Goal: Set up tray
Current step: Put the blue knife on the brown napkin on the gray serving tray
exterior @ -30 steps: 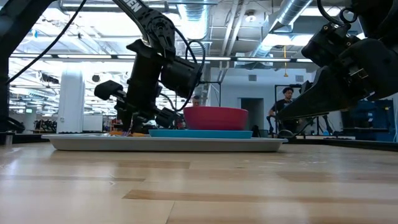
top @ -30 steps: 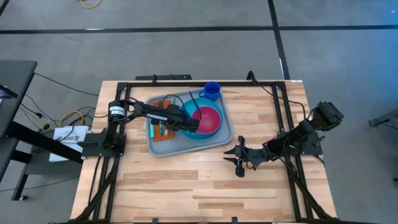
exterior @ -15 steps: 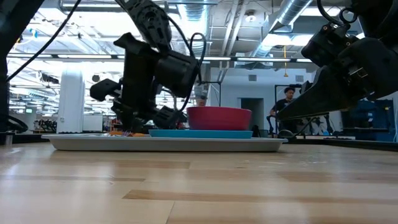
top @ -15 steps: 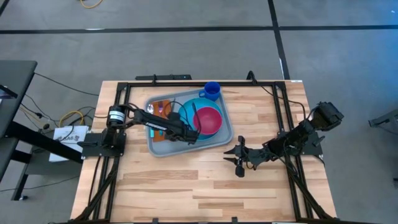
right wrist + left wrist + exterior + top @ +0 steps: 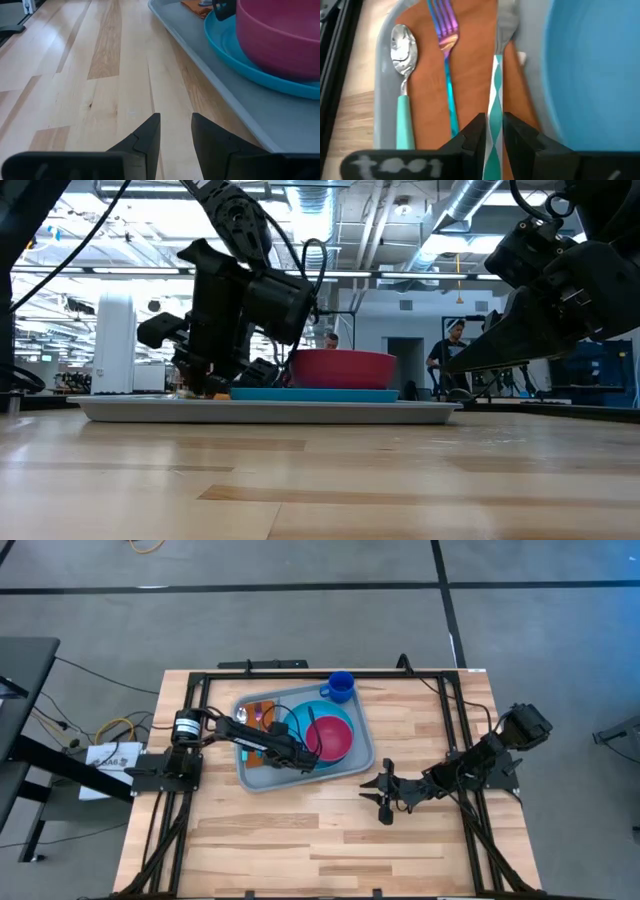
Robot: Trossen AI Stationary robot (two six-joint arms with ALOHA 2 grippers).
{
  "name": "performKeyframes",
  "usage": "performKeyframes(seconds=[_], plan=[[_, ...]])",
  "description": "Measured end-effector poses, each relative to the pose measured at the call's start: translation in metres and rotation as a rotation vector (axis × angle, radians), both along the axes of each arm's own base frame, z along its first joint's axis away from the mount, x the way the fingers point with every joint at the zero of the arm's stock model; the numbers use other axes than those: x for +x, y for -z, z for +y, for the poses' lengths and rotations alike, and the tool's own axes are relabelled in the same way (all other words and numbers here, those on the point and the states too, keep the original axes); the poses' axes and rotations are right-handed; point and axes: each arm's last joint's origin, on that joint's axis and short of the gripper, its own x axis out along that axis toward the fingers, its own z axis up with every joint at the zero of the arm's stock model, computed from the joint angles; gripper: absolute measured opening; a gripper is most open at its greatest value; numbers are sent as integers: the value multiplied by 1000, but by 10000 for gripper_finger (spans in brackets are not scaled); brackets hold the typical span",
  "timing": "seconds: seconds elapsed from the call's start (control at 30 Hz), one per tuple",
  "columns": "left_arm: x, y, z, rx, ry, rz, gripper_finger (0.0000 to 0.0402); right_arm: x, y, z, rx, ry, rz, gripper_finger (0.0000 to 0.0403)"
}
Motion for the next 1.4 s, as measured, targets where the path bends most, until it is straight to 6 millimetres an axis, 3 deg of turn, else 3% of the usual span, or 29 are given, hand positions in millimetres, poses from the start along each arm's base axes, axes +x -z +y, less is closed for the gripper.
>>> performKeyframes(seconds=[0.43, 0.73, 0.97, 1.17, 1.4], plan=[[2, 0, 0, -23, -13, -21, 53, 0, 0, 0, 14, 9, 4, 104], [-13, 23, 2, 5, -31, -72, 52, 0, 1, 0, 13, 9, 6, 104], [-13, 9, -9, 31, -44, -77, 12, 0, 1, 0, 12, 9, 8, 104], [-10, -6, -10, 71, -93, -80, 19, 0, 1, 0, 11, 9, 9, 104], [-13, -7, -2, 106, -175, -106, 13, 0, 1, 0, 11, 9, 9, 104]])
